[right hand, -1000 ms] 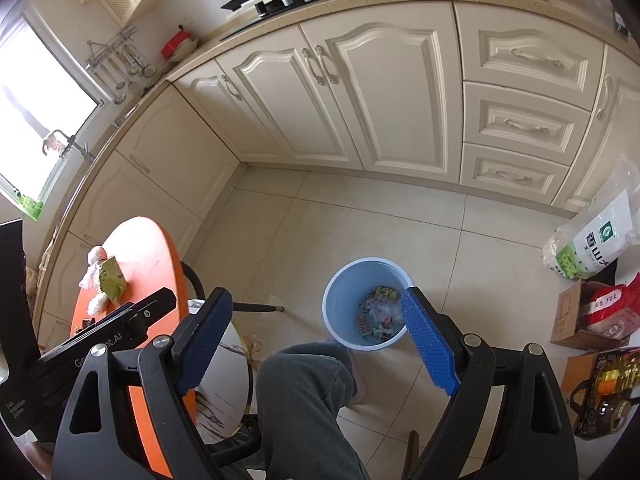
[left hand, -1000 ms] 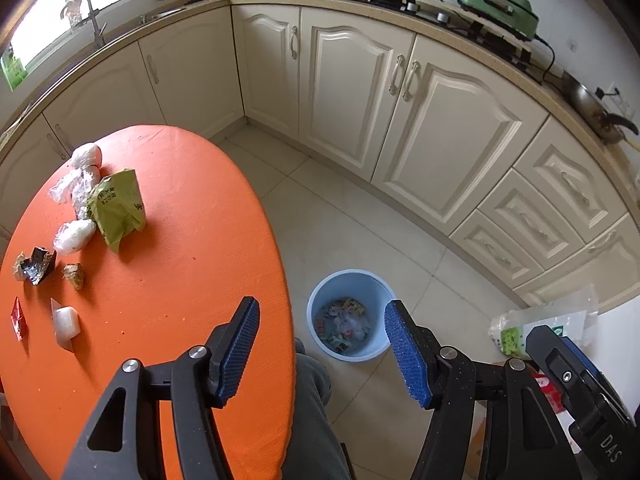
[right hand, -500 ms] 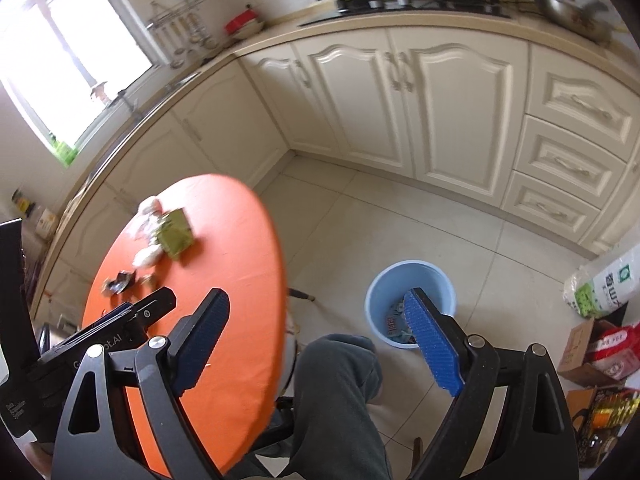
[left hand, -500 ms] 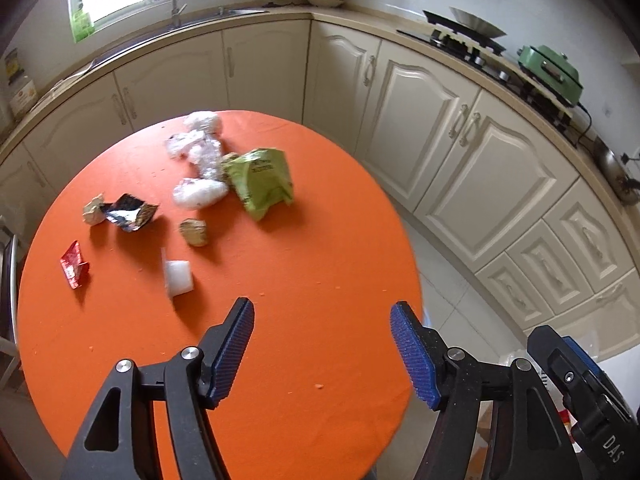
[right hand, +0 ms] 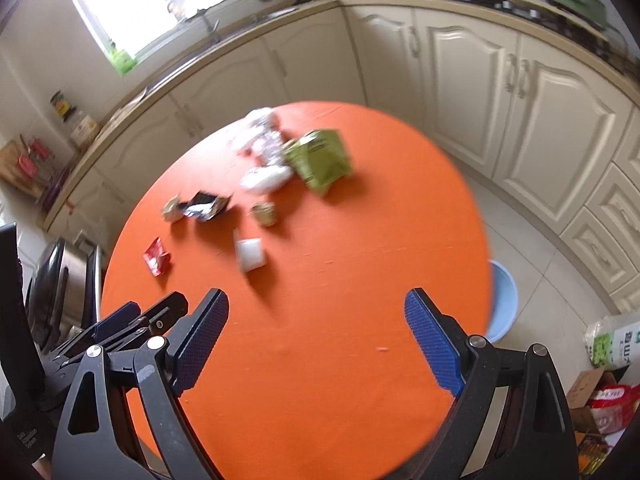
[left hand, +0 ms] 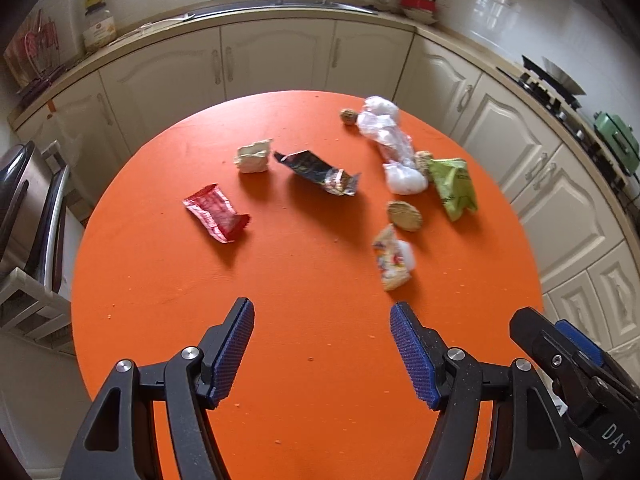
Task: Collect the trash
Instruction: 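Move both open tools back over the orange table, then grasp the white foam block with the right tool while the left tool grasps the red wrapper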
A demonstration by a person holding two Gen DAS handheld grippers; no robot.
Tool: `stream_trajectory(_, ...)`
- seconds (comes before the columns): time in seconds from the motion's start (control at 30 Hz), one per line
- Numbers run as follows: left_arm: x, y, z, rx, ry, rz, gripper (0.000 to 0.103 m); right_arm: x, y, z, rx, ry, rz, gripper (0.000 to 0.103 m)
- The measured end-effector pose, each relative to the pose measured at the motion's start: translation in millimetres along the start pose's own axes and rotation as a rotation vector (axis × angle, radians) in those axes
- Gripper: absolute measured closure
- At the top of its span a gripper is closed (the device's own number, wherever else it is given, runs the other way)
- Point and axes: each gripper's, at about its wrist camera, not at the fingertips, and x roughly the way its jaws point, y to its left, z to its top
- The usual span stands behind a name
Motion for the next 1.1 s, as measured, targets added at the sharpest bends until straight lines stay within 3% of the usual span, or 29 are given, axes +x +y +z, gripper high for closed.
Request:
stream_trajectory(0.33,21.8,90.5,13.0,-0.174,0.049,0.018,0.037,63.8,58.1,13.0,-0.098,0.104,-0.041,0.012)
stream_trajectory(0.57,45.3,116.6,28.3,-0.224,0.085,0.022,0.037,106.8,72.0,19.9,-0.146,0.143,-0.115,0.014)
stream_trajectory(0.7,58.4,125.2,36.5,-0.240,0.092,0.024,0.035,121.6,69.8,21.6,-0.159,0.163,-0.133,0.040)
stream_trajectory(0.73,60.0,125.3,38.7,-0.240,0.091,0.023,0.035,120.4,72.1,21.4,-0.181,0.143,-0.143,0.056)
stream_trajectory(0.83,65.9,126.0,44.9,-0.250,0.103,0.020,0.035,123.2,69.4,22.4,-0.183,0.152,-0.146,0.077)
stream_trajectory(1.1,72.7,134.7,65.2,-0.343,0.101,0.039,0.035,111.4,60.8,37.4,-0.176,0.126,-0.049,0.080)
